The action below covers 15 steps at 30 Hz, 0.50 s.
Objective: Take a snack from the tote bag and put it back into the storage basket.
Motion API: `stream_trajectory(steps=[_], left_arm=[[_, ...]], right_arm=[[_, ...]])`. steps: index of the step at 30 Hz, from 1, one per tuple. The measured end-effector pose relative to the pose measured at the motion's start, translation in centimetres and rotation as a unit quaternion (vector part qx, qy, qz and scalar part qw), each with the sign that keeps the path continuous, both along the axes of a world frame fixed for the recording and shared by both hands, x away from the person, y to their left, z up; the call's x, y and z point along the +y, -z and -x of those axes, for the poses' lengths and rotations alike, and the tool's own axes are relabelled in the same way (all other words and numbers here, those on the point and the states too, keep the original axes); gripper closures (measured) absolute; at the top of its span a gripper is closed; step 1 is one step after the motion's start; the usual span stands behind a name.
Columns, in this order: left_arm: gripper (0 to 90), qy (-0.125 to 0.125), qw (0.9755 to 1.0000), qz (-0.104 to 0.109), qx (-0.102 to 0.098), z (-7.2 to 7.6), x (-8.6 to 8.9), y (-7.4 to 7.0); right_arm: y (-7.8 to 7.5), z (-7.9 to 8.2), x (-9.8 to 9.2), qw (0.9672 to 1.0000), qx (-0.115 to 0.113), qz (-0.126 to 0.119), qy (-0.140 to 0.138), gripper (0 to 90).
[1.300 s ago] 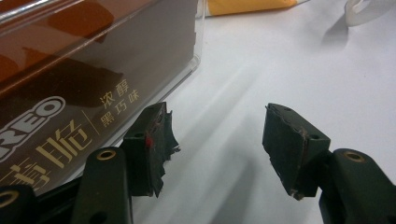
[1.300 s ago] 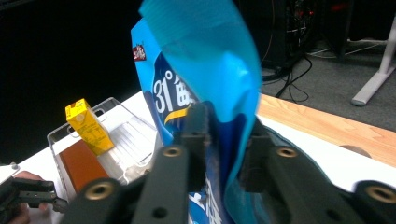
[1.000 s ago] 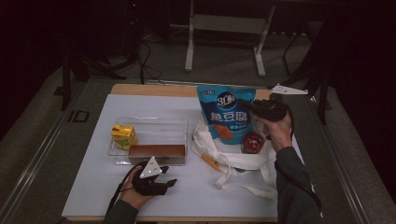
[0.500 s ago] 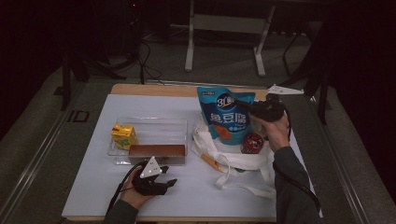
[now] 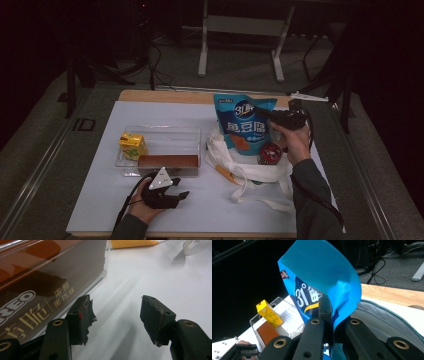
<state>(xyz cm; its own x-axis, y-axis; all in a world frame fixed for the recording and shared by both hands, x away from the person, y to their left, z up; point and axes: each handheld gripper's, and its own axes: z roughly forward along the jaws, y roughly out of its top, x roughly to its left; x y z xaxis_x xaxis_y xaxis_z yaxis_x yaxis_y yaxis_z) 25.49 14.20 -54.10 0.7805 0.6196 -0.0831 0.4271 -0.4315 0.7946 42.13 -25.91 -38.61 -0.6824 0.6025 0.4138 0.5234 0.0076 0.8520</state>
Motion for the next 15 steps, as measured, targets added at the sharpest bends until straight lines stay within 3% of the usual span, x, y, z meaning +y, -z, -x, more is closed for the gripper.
stream_trajectory(steps=[7, 15], left_arm=[[41.8, -0.001, 1.0, 0.001, 0.001, 0.0, 0.0, 0.0], [41.0, -0.002, 1.0, 0.002, 0.004, -0.1, 0.1, 0.0]], right_arm=[[-0.2, 0.0, -0.2, 0.9997, 0.008, -0.017, 0.017, 89.2], [-1.6, 0.5, -0.5, 0.9992, -0.002, -0.035, 0.017, 89.2]])
